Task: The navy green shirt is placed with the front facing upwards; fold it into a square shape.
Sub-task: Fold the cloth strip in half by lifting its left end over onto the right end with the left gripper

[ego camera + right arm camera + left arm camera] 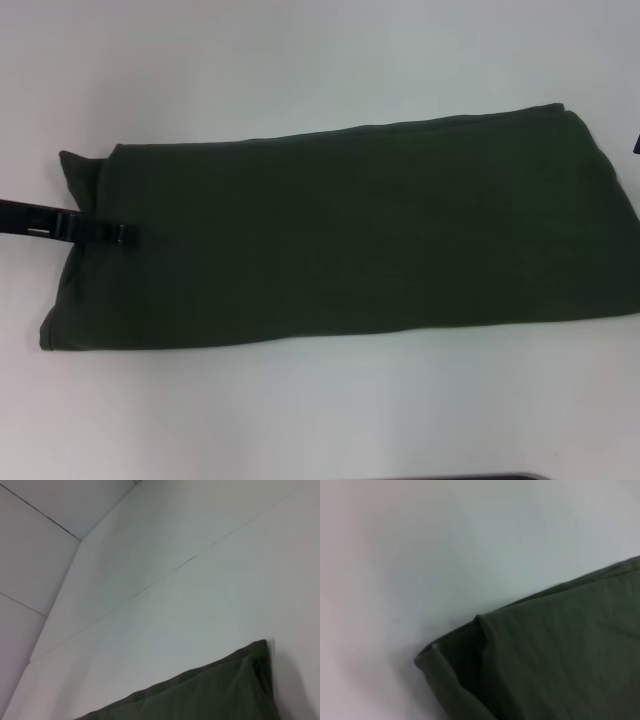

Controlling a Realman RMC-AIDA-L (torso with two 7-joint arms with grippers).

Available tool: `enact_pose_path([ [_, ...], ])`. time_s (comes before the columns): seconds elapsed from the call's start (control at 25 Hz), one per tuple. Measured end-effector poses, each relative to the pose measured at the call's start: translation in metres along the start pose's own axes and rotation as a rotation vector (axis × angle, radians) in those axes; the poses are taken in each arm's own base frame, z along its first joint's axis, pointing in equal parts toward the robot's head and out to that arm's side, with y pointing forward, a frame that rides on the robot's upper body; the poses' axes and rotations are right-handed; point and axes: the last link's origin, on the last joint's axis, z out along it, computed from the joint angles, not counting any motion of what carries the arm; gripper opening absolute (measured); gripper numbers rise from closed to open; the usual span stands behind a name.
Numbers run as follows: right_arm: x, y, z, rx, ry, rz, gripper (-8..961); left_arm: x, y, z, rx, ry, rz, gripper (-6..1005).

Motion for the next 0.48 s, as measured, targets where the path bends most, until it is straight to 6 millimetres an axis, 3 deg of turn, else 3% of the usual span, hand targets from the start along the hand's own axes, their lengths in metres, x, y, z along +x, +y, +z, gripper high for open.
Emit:
enact_pose_path([
  [0.48,-0.0003,0.0004,-0.0002,-0.003,-0.001,0.002,746,0.0033,0.0021,0.0006,-0.003,0.005,0.009,790],
])
